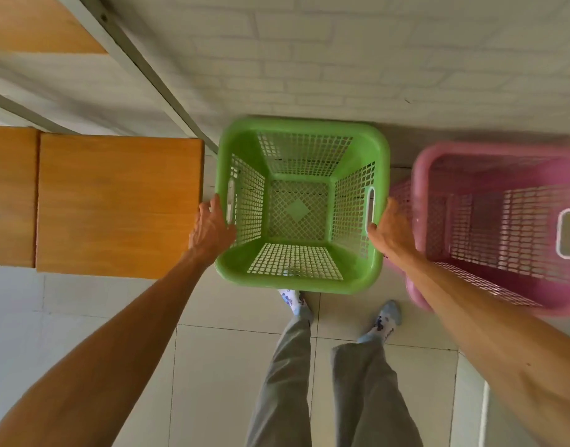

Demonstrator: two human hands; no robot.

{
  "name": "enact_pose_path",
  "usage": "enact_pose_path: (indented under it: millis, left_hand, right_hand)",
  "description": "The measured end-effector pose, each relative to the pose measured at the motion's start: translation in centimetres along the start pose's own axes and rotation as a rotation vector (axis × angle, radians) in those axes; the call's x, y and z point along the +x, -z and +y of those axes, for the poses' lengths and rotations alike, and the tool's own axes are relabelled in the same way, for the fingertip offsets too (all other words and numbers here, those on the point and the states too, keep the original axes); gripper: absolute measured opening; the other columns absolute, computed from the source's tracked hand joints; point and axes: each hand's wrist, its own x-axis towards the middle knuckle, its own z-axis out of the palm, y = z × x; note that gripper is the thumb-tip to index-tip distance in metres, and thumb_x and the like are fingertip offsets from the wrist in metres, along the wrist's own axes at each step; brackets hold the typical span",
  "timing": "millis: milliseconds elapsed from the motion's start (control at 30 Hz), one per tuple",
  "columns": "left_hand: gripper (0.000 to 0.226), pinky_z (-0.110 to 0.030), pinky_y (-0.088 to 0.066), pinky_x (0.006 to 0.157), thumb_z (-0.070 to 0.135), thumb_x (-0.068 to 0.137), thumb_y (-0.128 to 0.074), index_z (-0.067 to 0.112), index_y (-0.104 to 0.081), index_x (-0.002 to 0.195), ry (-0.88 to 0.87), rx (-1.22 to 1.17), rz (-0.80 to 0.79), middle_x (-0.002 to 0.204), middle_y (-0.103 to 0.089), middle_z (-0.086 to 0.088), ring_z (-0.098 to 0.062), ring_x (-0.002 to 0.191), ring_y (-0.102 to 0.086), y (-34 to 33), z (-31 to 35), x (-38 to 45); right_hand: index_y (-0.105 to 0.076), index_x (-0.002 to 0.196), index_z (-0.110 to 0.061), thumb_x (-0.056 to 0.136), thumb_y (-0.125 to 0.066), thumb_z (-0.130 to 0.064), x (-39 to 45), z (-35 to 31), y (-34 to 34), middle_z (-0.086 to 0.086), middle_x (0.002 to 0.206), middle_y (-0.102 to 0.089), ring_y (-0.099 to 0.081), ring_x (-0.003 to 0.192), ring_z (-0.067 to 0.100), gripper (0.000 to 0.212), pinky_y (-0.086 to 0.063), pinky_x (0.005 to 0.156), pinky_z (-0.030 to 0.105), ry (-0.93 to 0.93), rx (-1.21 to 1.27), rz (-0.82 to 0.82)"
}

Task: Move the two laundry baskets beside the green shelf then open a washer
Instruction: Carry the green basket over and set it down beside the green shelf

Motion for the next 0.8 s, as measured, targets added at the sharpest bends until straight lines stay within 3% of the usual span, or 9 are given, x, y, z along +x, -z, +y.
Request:
enact_pose_path:
  millis: [100, 233, 433, 500, 600, 667, 800]
  left_hand:
    - [0.089, -0.058, -0.055, 0.085, 0.016, 0.086, -0.067, 0.012, -0.01, 0.154, -0.007, -0.025, -0.01, 0.133, -0.044, -0.025, -0.041, 0.116, -0.052, -1.1, -0.4, 1.7]
    - [0.09, -0.057, -0.056, 0.083, 0.006, 0.088, -0.06, 0.012, -0.003, 0.156, 0.013, -0.106, 0.045, 0.138, -0.04, -0.028, -0.042, 0.113, -0.055, -2.7, -0.7, 3.2]
    - [0.094, -0.057, -0.056, 0.08, -0.004, 0.085, -0.057, 0.02, -0.003, 0.158, 0.051, -0.137, 0.085, 0.125, -0.044, -0.024, -0.039, 0.102, -0.055, -3.2, -1.2, 4.0]
    - [0.099, -0.054, -0.057, 0.075, -0.008, 0.082, -0.059, 0.02, -0.002, 0.158, 0.019, -0.141, 0.059, 0.121, -0.045, -0.025, -0.037, 0.098, -0.054, -2.8, -1.6, 3.4]
    - [0.095, -0.042, -0.054, 0.059, -0.01, 0.084, -0.055, 0.022, -0.005, 0.158, 0.03, -0.169, 0.048, 0.119, -0.047, -0.024, -0.029, 0.085, -0.052, -1.9, -2.0, 0.2]
    - [0.091, -0.041, -0.053, 0.054, -0.007, 0.086, -0.053, 0.025, -0.007, 0.158, 0.061, -0.212, 0.058, 0.114, -0.049, -0.021, -0.024, 0.079, -0.052, -0.5, -1.9, -3.5]
    - [0.085, -0.032, -0.047, 0.05, -0.001, 0.088, -0.05, 0.029, -0.012, 0.158, 0.134, -0.286, 0.099, 0.105, -0.048, -0.011, -0.012, 0.072, -0.044, 4.8, -1.6, -12.1]
  right_hand:
    - [-0.017, 0.152, -0.009, 0.089, -0.065, -0.007, 0.3, 0.2, -1.5, 0.021, 0.119, -0.059, -0.066, 0.062, 0.023, 0.079, -0.049, 0.041, 0.026, -0.034, 0.03, 0.014]
    - [-0.015, 0.151, -0.012, 0.091, -0.061, -0.003, 1.2, 0.7, -2.6, 0.016, 0.1, -0.064, -0.064, 0.053, 0.023, 0.077, -0.054, 0.04, 0.035, -0.068, 0.058, 0.002]
    - [-0.005, 0.155, -0.011, 0.093, -0.057, 0.001, 2.0, 1.5, -2.9, 0.002, 0.066, -0.05, -0.045, 0.039, 0.014, 0.082, -0.036, 0.031, 0.022, -0.103, 0.075, -0.045]
    - [-0.004, 0.155, -0.012, 0.092, -0.057, 0.001, 1.2, 1.5, -2.4, 0.003, 0.067, -0.052, -0.047, 0.04, 0.015, 0.084, -0.04, 0.031, 0.024, -0.108, 0.074, -0.041]
    - [-0.011, 0.154, -0.011, 0.092, -0.06, 0.001, -1.7, 1.0, -1.1, 0.012, 0.099, -0.061, -0.067, 0.057, 0.028, 0.08, -0.059, 0.048, 0.041, -0.109, 0.094, -0.002]
    - [-0.017, 0.15, -0.01, 0.091, -0.061, 0.0, -5.0, 0.9, 0.3, 0.01, 0.1, -0.058, -0.069, 0.062, 0.032, 0.075, -0.059, 0.05, 0.047, -0.056, 0.116, 0.053]
    - [-0.026, 0.146, -0.013, 0.09, -0.061, 0.001, -12.7, 0.0, 5.5, 0.013, 0.1, -0.063, -0.067, 0.057, 0.025, 0.068, -0.057, 0.043, 0.041, 0.058, 0.138, 0.104]
